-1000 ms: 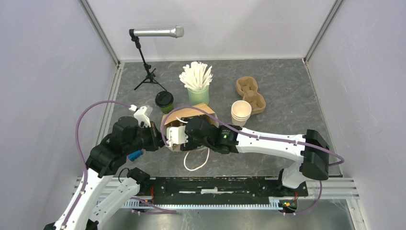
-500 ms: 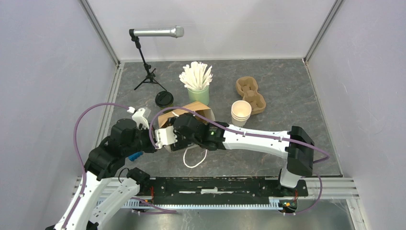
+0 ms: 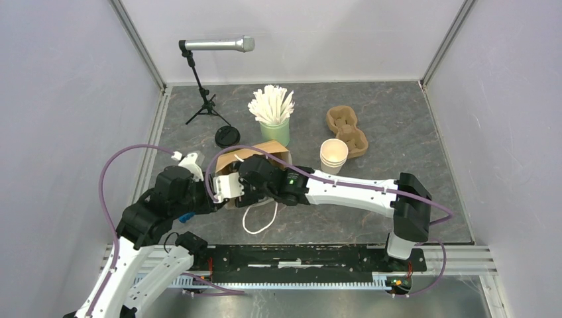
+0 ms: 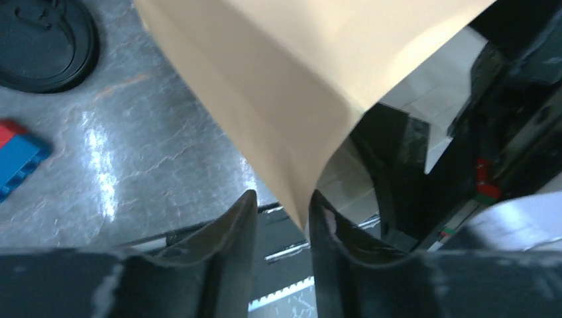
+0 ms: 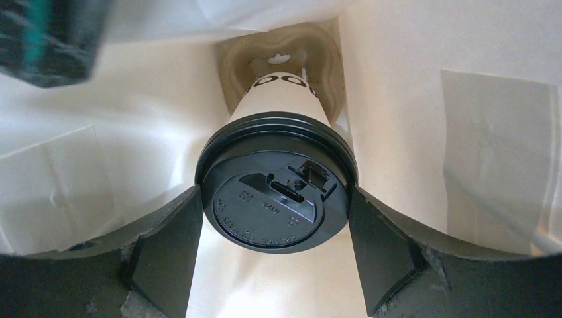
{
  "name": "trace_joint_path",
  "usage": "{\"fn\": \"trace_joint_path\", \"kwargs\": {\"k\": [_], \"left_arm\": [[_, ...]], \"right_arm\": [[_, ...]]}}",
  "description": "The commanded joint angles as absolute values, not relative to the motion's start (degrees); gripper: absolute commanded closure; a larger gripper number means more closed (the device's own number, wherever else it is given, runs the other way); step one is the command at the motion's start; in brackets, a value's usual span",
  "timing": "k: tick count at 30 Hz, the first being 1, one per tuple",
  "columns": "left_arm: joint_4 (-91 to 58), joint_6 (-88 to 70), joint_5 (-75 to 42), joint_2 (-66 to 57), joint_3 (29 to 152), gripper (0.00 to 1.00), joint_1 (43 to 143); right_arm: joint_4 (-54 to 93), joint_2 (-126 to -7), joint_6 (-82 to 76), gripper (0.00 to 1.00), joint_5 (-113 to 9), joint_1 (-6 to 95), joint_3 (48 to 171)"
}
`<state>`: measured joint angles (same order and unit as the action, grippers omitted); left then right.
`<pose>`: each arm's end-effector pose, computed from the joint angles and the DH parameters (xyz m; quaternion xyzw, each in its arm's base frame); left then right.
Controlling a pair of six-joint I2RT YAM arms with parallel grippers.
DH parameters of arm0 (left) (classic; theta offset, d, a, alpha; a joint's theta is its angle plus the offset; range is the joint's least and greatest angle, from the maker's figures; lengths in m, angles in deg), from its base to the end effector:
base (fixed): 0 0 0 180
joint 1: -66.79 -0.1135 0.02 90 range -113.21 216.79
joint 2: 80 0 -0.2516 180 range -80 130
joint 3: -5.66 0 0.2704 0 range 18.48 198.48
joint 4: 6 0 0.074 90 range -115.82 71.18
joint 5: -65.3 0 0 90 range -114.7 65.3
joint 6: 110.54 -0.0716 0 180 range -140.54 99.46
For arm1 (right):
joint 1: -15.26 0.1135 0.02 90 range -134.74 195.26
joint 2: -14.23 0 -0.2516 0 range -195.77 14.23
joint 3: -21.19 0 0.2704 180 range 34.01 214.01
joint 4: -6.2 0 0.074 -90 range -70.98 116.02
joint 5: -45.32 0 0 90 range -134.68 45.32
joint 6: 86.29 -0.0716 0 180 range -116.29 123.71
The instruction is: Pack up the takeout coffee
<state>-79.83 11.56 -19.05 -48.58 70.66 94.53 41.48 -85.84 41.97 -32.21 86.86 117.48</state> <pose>0.1219 -0.0721 0.3004 -0.0138 0.9063 -0.2483 0.3418 0.1553 0.4179 0.2527 -0.7077 0.5539 0.0287 0.4377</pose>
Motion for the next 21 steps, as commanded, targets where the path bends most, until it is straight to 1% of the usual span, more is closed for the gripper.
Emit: {"fn": "trace_joint_path", "kwargs": {"k": [1,2,3,6,9,13,14,17,21], "left_arm": [[-83.3,14.0,-24.3,-46.7,75.5,0.51,95.2],[-83.6,14.4,-25.3,-46.4,76.5,0.43,95.2],[-83.4,15.0,-26.4,-46.2,77.3,0.39,95.2],[-82.5,16.3,-27.2,-45.5,79.4,0.42,95.2],[-85.1,17.9,-30.0,-42.7,82.1,0.43,95.2],[-83.7,17.7,-28.1,-40.6,82.4,0.45,95.2],[-83.6,17.8,-28.2,-40.3,82.2,0.45,95.2],[-81.7,16.8,-27.5,-39.4,81.1,0.40,95.2],[-78.5,14.9,-26.0,-37.1,80.6,0.40,95.2]], "right_arm": [[36.3,-85.1,39.0,0.33,-32.1,86.7,116.1],[35.8,-84.6,38.9,0.33,-32.2,86.7,115.1],[35.7,-84.2,38.7,0.33,-32.2,86.4,114.3],[35.2,-83.2,38.2,0.33,-32.6,85.9,112.9],[34.6,-82.5,38.2,0.33,-32.6,85.4,112.0],[34.4,-82.4,38.2,0.33,-32.8,85.2,112.2],[34.4,-82.4,38.1,0.33,-32.7,85.1,112.2],[34.7,-81.7,37.6,0.33,-32.0,85.1,111.8],[35.5,-80.3,36.9,0.34,-33.1,85.1,110.5]]}}
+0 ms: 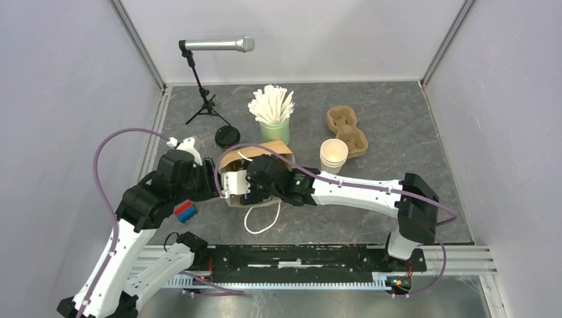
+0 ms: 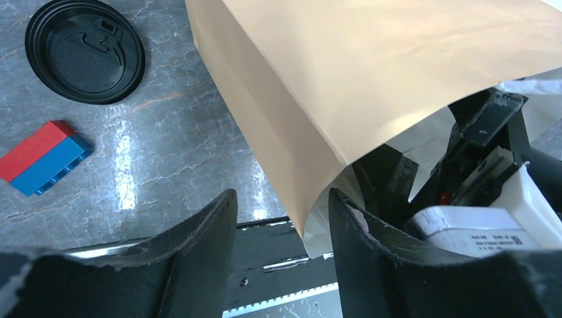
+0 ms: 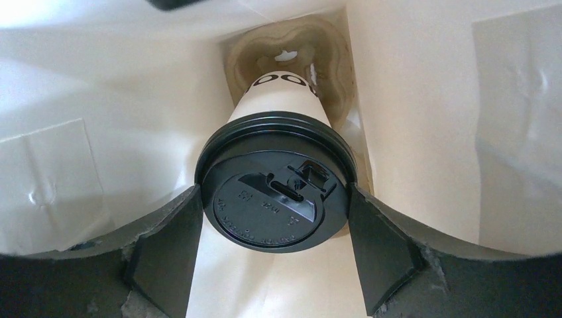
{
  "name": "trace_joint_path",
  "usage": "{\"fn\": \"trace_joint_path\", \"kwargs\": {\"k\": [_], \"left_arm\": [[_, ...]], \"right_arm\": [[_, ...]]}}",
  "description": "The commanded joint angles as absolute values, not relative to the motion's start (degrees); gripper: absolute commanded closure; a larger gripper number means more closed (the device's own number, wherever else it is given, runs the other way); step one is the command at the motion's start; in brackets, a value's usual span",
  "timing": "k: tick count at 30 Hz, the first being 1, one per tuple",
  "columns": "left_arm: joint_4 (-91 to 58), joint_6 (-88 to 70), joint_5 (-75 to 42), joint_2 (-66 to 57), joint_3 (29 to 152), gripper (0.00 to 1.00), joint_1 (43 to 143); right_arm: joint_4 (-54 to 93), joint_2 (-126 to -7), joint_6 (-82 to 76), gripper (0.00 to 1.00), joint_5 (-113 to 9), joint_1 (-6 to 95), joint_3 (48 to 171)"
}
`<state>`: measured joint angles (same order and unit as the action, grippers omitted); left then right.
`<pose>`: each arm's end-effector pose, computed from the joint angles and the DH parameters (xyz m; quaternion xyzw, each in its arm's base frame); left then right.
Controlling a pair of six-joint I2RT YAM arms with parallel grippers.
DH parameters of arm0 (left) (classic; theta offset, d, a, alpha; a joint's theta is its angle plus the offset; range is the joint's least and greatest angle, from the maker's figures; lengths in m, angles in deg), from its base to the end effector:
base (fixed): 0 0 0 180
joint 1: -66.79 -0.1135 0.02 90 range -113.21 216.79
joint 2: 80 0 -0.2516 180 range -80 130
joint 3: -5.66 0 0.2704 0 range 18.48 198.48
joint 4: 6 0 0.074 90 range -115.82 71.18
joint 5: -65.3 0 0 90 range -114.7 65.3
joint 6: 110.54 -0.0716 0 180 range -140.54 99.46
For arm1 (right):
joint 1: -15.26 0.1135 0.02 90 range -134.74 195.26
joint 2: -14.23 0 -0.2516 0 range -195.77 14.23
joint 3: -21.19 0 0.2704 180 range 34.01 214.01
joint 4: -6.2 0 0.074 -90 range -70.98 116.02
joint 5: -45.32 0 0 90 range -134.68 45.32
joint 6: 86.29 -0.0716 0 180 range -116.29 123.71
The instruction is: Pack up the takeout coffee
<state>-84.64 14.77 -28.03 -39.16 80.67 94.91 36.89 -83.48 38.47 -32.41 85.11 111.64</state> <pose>0.1406 -0.0704 0.3280 -0.0690 0.9192 -0.1805 0.3431 0.1643 0.4036 0.2401 -0.6783 0.5834 0.0399 0.4449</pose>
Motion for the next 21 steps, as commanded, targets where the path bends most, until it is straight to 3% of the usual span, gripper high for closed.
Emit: {"fn": "trace_joint_path", "kwargs": {"k": [1,6,16,21], "left_arm": [[-78.3,14.7,-25.8,-36.5,80.9,0.41,95.2],[-79.1,13.0,-25.0,-33.5,81.0,0.49,95.2],[-72.3,7.2,-15.2,-33.7,77.3,0.97,95.2],[-63.7,7.0,-4.5,-35.2,73.6,0.98,95.2]], "right_arm": [[35.8,-80.0,36.5,0.34,-33.4,85.1,110.0],[37.1,-77.8,34.4,0.34,-34.3,85.7,108.9],[42.7,-75.2,30.9,0.34,-33.0,89.1,109.0],[45.9,-73.2,28.8,0.34,-31.2,90.7,109.1]]}}
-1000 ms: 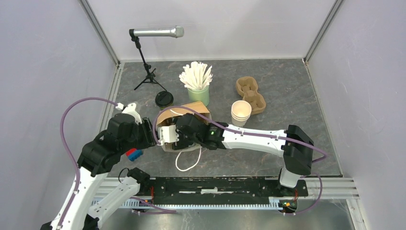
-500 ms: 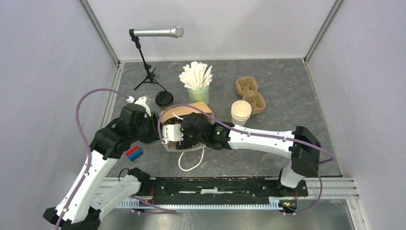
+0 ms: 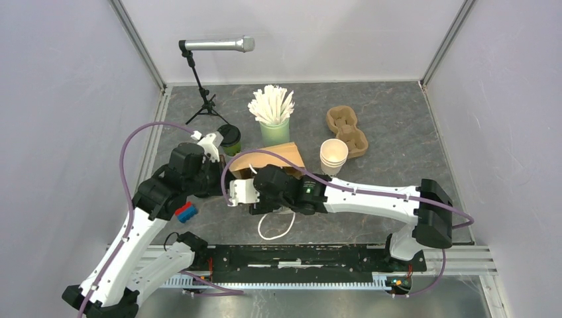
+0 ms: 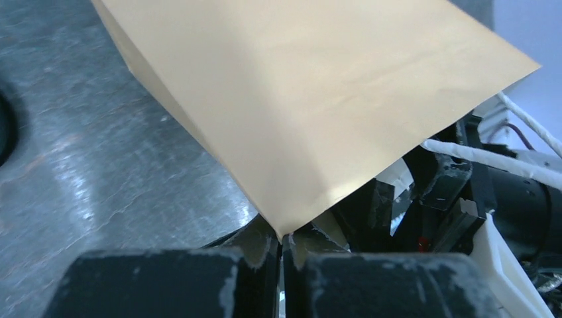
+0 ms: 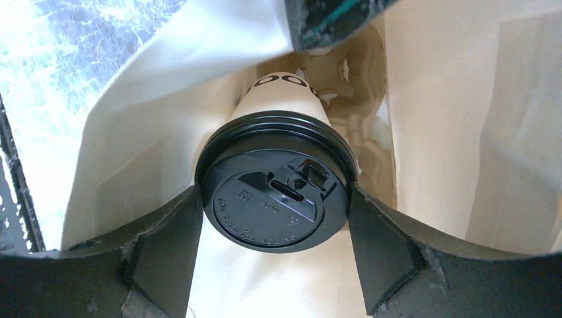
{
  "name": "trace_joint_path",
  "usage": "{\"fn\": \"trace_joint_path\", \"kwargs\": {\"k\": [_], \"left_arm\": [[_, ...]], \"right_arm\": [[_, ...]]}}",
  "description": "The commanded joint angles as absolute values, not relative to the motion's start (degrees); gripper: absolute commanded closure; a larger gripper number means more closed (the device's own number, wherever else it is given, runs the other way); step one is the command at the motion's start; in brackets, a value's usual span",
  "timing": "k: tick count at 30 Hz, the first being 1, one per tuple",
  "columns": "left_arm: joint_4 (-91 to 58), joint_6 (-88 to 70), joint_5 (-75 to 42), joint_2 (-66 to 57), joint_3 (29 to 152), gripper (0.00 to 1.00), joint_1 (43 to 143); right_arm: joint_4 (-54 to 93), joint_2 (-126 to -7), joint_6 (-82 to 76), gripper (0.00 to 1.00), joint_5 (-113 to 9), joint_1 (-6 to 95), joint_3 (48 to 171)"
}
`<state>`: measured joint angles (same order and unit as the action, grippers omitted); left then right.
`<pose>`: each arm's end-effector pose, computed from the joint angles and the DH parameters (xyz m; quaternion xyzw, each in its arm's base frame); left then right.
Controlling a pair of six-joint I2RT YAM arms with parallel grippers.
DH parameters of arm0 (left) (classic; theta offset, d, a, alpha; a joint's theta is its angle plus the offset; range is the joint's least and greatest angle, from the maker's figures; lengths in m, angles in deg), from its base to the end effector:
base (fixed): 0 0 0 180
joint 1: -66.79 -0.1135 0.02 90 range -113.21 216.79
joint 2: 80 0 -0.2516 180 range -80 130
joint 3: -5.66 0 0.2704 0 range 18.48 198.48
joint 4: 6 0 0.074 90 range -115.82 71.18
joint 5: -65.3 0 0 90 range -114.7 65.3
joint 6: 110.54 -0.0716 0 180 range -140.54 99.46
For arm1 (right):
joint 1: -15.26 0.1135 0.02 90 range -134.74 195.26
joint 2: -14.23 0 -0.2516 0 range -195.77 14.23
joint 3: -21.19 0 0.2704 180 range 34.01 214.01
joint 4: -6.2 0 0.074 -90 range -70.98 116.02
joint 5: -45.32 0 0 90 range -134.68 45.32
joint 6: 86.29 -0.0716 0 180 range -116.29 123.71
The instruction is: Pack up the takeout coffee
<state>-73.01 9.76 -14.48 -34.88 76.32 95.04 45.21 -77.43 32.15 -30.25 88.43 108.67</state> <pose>0.1655 -0.1033 0.3127 0.0204 0.9085 -0.2710 0.3173 0.1333 0.3791 0.2472 -0.6741 0.6140 0.0434 0.4083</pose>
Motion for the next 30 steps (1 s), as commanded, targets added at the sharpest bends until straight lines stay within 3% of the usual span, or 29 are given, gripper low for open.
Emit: {"fn": "trace_joint_path", "kwargs": {"k": [1,14,22,23,28,30], "left_arm": [[-62.3,7.5,-3.0,-35.4,73.2,0.98,95.2],[-63.3,-3.1,6.1,-33.5,72.2,0.98,95.1],[-60.8,-7.3,7.6,-30.7,74.1,0.97,94.7],[-60.0,-6.5,7.7,-30.1,74.5,0.94,94.7],[-59.6,1.1,1.4,-32.6,74.0,0.60,94.7],[-62.3,4.1,-3.2,-34.3,74.5,0.53,94.7]], "right_arm": [[46.4,-72.9,28.3,0.34,-30.9,91.1,109.3],[51.7,-68.5,30.6,0.32,-22.3,92.7,105.9],[51.8,-66.7,33.8,0.32,-27.6,89.4,105.9],[51.7,-66.5,33.7,0.32,-28.3,89.5,105.4],[49.9,-65.5,32.8,0.32,-29.1,89.4,103.7],[49.5,-65.8,32.5,0.32,-29.5,89.4,103.8]]}}
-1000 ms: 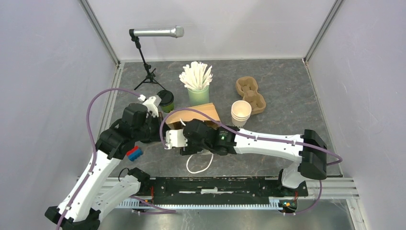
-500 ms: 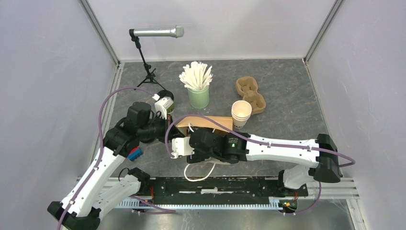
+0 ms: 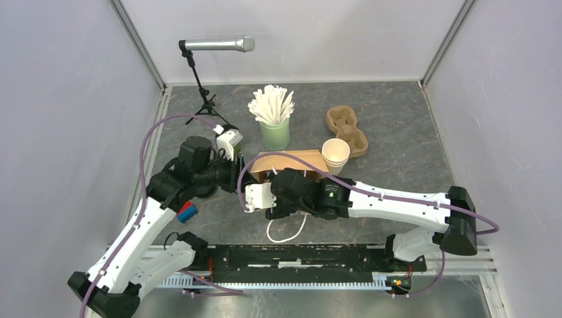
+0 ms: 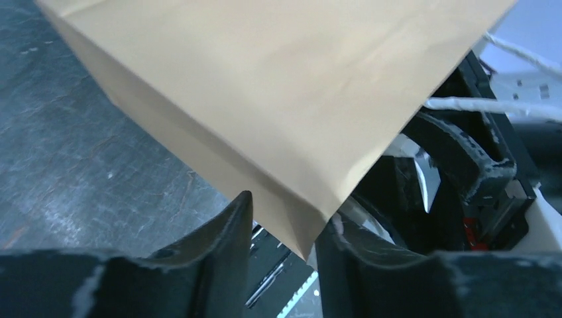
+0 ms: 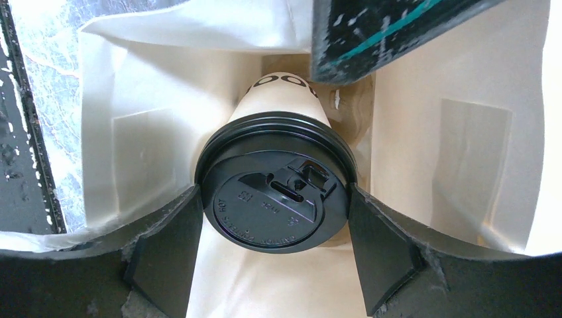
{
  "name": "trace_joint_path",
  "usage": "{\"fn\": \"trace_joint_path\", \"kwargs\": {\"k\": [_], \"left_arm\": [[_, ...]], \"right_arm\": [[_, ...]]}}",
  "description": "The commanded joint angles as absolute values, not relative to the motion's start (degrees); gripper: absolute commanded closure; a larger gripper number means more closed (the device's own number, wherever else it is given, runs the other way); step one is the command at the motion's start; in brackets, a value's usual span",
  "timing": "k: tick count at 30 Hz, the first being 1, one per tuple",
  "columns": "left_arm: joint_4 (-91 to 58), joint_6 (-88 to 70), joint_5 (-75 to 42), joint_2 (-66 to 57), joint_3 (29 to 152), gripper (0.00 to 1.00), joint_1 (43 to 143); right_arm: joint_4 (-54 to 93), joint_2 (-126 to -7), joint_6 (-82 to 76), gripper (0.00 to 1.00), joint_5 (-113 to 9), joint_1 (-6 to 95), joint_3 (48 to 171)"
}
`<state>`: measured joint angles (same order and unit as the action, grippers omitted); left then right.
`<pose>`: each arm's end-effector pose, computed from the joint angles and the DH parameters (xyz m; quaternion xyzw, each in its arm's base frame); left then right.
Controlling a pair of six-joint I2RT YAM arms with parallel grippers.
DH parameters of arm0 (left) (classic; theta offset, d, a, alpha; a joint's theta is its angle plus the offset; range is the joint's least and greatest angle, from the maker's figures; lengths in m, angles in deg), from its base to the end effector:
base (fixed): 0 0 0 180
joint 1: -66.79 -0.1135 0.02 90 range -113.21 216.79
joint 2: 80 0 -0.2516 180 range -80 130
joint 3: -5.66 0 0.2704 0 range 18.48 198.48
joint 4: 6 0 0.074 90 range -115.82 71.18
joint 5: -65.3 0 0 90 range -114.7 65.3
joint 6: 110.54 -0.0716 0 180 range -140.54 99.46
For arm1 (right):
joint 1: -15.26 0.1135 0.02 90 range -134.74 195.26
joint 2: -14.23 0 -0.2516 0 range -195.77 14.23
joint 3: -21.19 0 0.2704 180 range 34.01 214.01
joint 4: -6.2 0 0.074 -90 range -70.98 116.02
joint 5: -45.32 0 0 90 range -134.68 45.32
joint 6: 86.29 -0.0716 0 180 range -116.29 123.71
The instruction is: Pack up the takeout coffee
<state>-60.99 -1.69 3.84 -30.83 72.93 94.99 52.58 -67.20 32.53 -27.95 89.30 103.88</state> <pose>0.1795 -0.1351 0.3057 0.1805 0.8550 -0.3751 0.3092 0.1170 0.3342 0.2672 -0.6803 0.6135 0.0211 0.4003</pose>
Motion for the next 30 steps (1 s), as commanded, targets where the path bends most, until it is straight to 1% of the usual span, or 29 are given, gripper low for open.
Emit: {"fn": "trace_joint_path", "kwargs": {"k": [1,3,4,9,13,15,21,27,30], "left_arm": [[-63.4,5.6,-4.4,-35.2,74.7,0.51,94.7],[-64.7,9.6,-6.0,-37.4,74.0,0.45,94.7],[-65.1,11.6,-6.3,-38.3,73.4,0.44,94.7],[-64.6,16.4,-7.3,-43.4,69.9,0.44,94.7],[-64.5,16.5,-6.3,-42.3,68.7,0.45,94.7],[-64.5,16.5,-5.8,-41.5,68.3,0.46,94.7],[-62.7,18.7,-4.7,-43.4,65.1,0.48,94.7],[-62.3,19.2,-2.5,-45.7,63.5,0.42,94.7],[-60.7,18.9,-1.8,-46.6,62.0,0.43,94.7]], "right_arm": [[49.1,-65.8,32.2,0.32,-29.7,89.4,103.7],[48.2,-66.1,31.8,0.32,-30.1,89.4,103.5],[47.9,-66.3,31.7,0.33,-30.1,89.5,103.6],[47.0,-67.7,31.7,0.33,-29.5,89.5,104.6],[46.8,-68.6,31.6,0.33,-29.0,89.3,105.4],[46.7,-68.8,31.4,0.33,-28.5,89.2,105.7],[46.2,-69.5,30.7,0.33,-27.4,88.6,106.3],[45.5,-70.4,29.7,0.33,-27.3,88.3,106.5],[45.0,-70.5,29.4,0.33,-27.5,88.2,106.4]]}}
